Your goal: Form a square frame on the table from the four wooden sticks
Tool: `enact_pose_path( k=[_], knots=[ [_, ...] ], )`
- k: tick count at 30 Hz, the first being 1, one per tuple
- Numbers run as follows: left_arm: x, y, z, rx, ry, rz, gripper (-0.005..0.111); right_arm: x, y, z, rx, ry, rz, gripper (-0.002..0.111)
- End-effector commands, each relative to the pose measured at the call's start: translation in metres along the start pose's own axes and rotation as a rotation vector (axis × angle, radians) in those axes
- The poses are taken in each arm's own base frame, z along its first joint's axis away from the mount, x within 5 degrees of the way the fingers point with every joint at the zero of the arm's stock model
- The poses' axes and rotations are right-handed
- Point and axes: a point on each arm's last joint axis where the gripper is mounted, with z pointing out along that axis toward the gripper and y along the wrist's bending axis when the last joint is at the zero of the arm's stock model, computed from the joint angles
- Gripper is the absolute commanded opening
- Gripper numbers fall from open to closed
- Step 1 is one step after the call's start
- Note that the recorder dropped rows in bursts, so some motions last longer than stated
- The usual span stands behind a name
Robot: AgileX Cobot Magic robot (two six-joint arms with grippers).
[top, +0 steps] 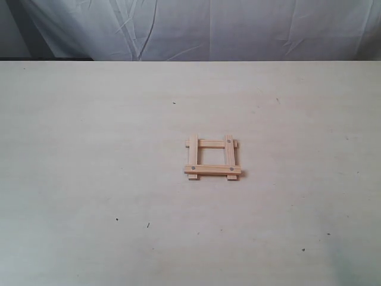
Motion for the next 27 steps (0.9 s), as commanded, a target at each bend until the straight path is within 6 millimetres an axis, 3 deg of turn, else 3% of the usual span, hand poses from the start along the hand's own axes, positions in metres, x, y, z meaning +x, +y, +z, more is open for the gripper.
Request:
enact_pose_path(
  k=[1, 18, 22, 27],
  knots=[
    [0.0, 0.0, -0.001, 0.006, -0.011, -0.004, 0.0, -0.001, -0.003, 0.0, 0.067, -0.028, 0.052, 0.001],
    [0.002, 0.0, -0.001, 0.0, 0.004, 0.035, 0.0, -0.001, -0.004, 0.0, 0.068, -0.033, 0.052, 0.001],
    [0.028, 0.006, -0.01, -0.075, 0.127, 0.054, 0.0, -0.001, -0.004, 0.0, 0.068, -0.033, 0.052, 0.001],
    [0.07, 0.014, -0.021, -0.166, 0.119, 0.069, 0.0, -0.001, -0.004, 0.0, 0.068, -0.033, 0.052, 0.001]
  ],
)
